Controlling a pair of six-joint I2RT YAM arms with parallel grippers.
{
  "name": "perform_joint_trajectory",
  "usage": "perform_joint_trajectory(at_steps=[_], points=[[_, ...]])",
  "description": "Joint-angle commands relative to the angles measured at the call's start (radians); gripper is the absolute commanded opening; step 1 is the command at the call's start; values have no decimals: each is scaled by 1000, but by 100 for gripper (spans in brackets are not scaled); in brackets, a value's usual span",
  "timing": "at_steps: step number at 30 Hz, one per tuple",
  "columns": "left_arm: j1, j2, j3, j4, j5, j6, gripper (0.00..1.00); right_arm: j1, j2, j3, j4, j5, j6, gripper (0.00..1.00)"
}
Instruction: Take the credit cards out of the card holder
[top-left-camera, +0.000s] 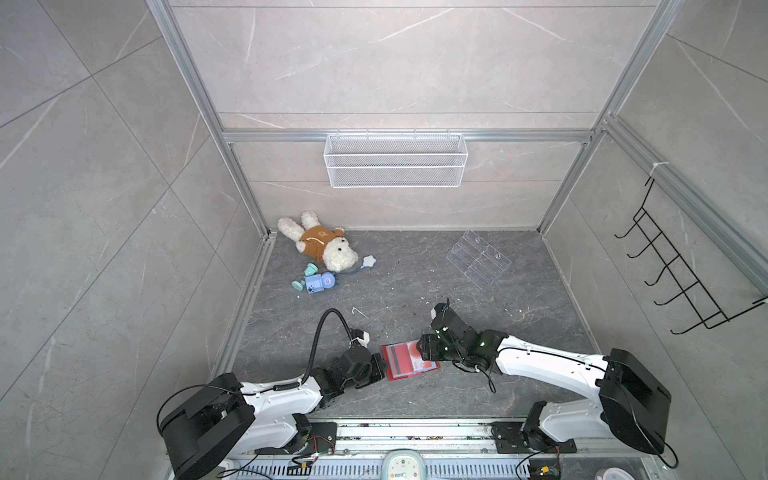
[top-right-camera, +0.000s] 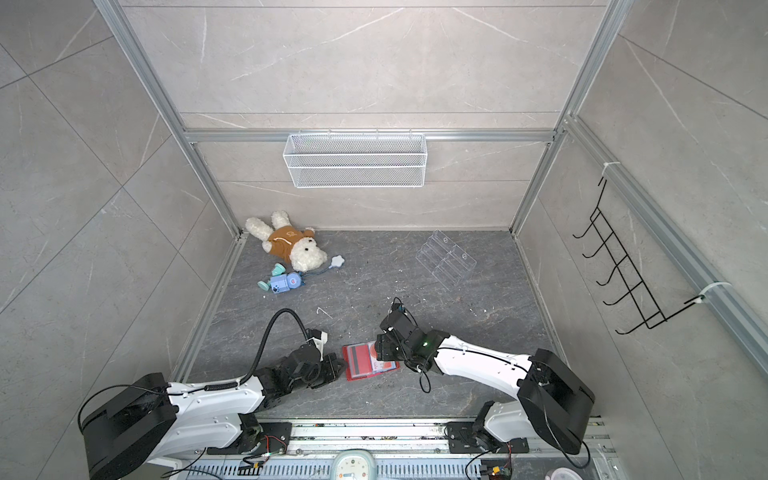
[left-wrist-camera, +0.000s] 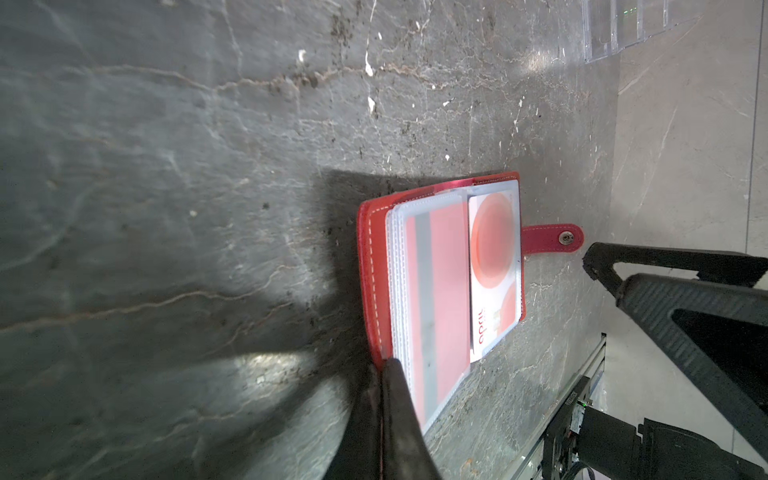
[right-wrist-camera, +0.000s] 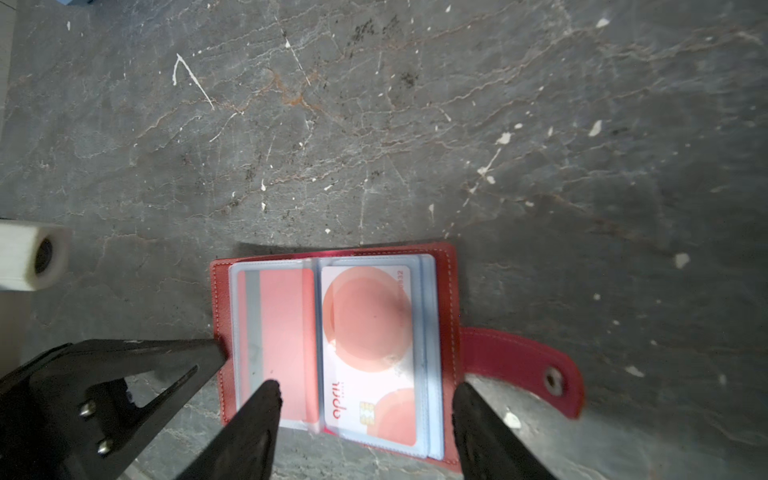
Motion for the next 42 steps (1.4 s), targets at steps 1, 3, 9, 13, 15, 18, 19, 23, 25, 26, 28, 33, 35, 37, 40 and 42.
perform_joint_trajectory(at_steps=[1,3,9,13,15,18,19,23,25,26,28,33,35,37,40,42], points=[[-3,15,32,-25,-28,31,0,-4,55,-15,46,-55,-8,67],[-3,16,33,-36,-40,24,0,-4,78,-19,70,-69,-5,67],[-4,33,58,-65,-40,42,0,-7,121,-28,101,-79,-1,66],[-4,41,61,-60,-43,39,0,-10,132,-41,124,-87,4,66],[-4,44,62,-60,-44,40,0,-10,136,-46,137,-95,7,66],[-3,44,64,-60,-42,42,0,-10,143,-48,139,-94,9,65],[-3,43,63,-60,-42,43,0,-10,146,-48,135,-88,9,65],[-3,37,61,-64,-43,43,0,-10,146,-49,128,-83,7,65],[-3,37,59,-65,-45,42,0,-10,145,-53,126,-79,8,65],[-3,36,59,-64,-45,42,0,-10,143,-56,130,-81,9,65],[-4,34,59,-63,-45,43,0,-10,141,-61,143,-96,12,65],[-3,36,61,-62,-44,44,0,-10,111,-77,217,-155,27,63],[-4,35,59,-63,-43,43,0,-10,104,-72,231,-180,28,62],[-3,34,58,-63,-45,43,0,-10,97,-68,238,-193,30,62],[-3,30,56,-63,-46,42,0,-10,88,-66,249,-204,34,62],[-3,27,55,-63,-49,40,0,-10,85,-63,246,-206,34,62]])
